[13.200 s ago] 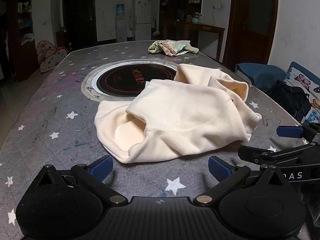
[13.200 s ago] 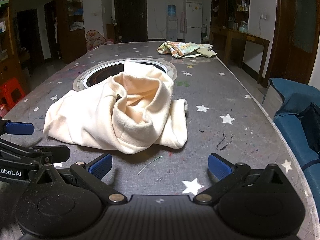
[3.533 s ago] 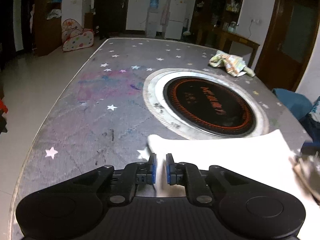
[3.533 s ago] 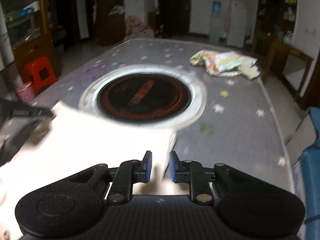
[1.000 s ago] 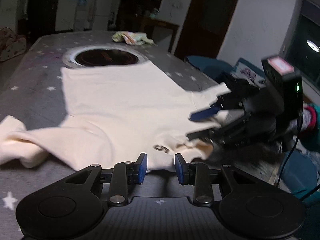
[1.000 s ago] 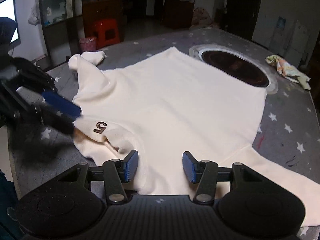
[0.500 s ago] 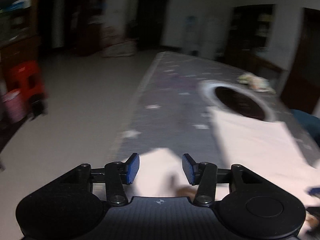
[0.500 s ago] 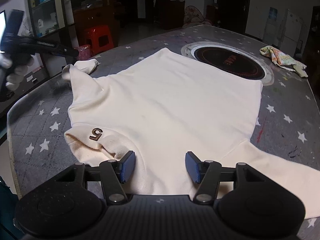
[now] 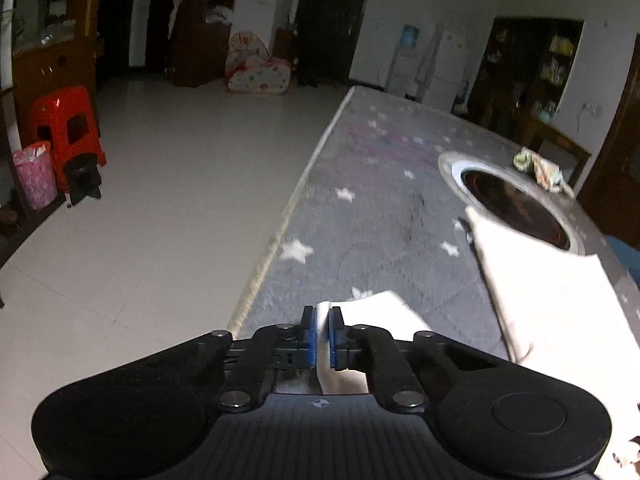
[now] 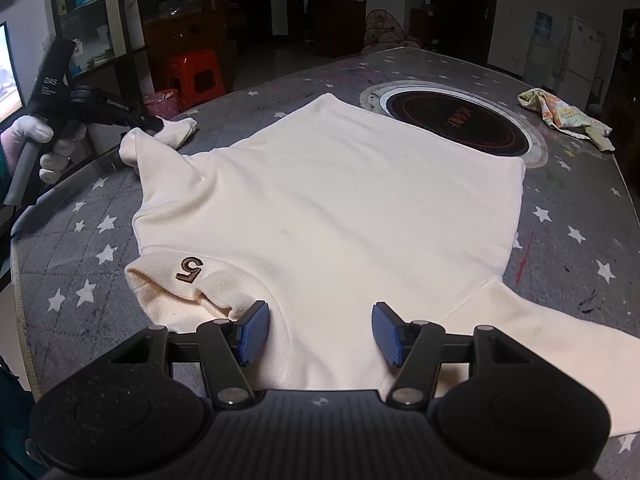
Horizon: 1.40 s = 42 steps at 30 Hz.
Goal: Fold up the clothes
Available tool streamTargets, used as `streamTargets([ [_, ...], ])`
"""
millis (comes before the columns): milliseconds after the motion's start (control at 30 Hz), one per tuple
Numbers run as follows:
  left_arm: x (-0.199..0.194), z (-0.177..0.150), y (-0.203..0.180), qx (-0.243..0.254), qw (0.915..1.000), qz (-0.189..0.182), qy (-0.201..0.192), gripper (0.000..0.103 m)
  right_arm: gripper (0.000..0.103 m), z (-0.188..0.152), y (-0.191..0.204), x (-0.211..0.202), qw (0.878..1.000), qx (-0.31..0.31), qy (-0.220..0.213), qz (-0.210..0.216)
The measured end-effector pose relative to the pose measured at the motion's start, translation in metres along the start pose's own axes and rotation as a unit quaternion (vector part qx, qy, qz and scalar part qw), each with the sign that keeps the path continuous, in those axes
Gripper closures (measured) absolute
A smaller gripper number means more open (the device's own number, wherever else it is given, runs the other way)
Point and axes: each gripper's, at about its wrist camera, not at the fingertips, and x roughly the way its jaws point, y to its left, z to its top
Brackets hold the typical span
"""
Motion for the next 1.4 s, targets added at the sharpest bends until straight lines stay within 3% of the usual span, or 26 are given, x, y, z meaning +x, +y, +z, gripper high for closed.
streamTargets([
  [133, -0.038, 0.013, 0.003, -0.008, 0.9970, 0.017, -0.075, 0.098, 0.044, 0.000, 0.001, 0.000, 1.000, -0.003, 0.000, -0.001],
  [233, -0.073, 0.010, 0.010, -0.009, 0.9879, 0.026, -0.152, 0.098, 0.044, -0.001, 0.001, 0.000, 1.000, -0.002, 0.000, -0.002],
  [300, -0.083, 0.003, 0.017, -0.013, 0.9841, 0.027, -0.175, 0.097, 0.044, -0.001, 0.001, 0.000, 1.000, 0.000, 0.000, -0.001],
  [467, -0.053, -0.022, 0.047, -0.037, 0.9925, 0.061, -0.100, 0.093, 0.044, 0.000, 0.001, 0.001, 1.000, -0.005, 0.000, -0.001],
  [567, -0.034, -0.031, 0.066, -0.063, 0.9928, 0.083, -0.059, 0.093, 0.044, 0.000, 0.002, 0.000, 1.000, -0.006, 0.001, -0.001],
  [700, -0.035, -0.029, 0.076, -0.060, 0.9915, 0.103, -0.052, 0.092, 0.043, 0.001, 0.002, 0.001, 1.000, -0.006, 0.003, -0.002],
  [800, -0.039, -0.024, 0.068, -0.044, 0.9948, 0.079, -0.048, 0.090, 0.040, 0.002, 0.002, 0.001, 1.000, -0.004, 0.004, -0.004],
  [833, -0.039, -0.023, 0.063, -0.034, 0.9961, 0.069, -0.044, 0.086, 0.040, 0.002, 0.002, 0.001, 1.000, -0.003, 0.004, -0.005],
  [900, -0.036, -0.023, 0.051, -0.007, 0.9983, 0.049, -0.031, 0.059, 0.039, 0.002, 0.003, 0.002, 1.000, -0.004, 0.004, -0.004],
  [967, -0.026, -0.021, 0.044, 0.004, 0.9985, 0.050, -0.022, 0.055, 0.039, 0.003, 0.003, 0.002, 1.000, -0.006, 0.004, -0.004],
  [1067, -0.009, -0.015, 0.043, 0.008, 0.9990, 0.042, -0.012, 0.057, 0.039, 0.002, 0.003, 0.002, 1.000, -0.006, 0.004, -0.003],
  [1133, -0.002, -0.011, 0.041, 0.016, 0.9993, 0.034, -0.006, 0.074, 0.039, 0.002, 0.002, 0.002, 1.000, -0.004, 0.003, -0.002],
  [1167, 0.001, -0.009, 0.040, 0.021, 0.9993, 0.031, -0.003, 0.089, 0.039, 0.002, 0.002, 0.002, 1.000, -0.004, 0.003, -0.002],
  [1400, 0.016, 0.010, 0.019, 0.086, 0.9933, 0.060, -0.048, 0.092, 0.038, 0.001, 0.002, 0.002, 1.000, 0.000, 0.001, -0.001],
])
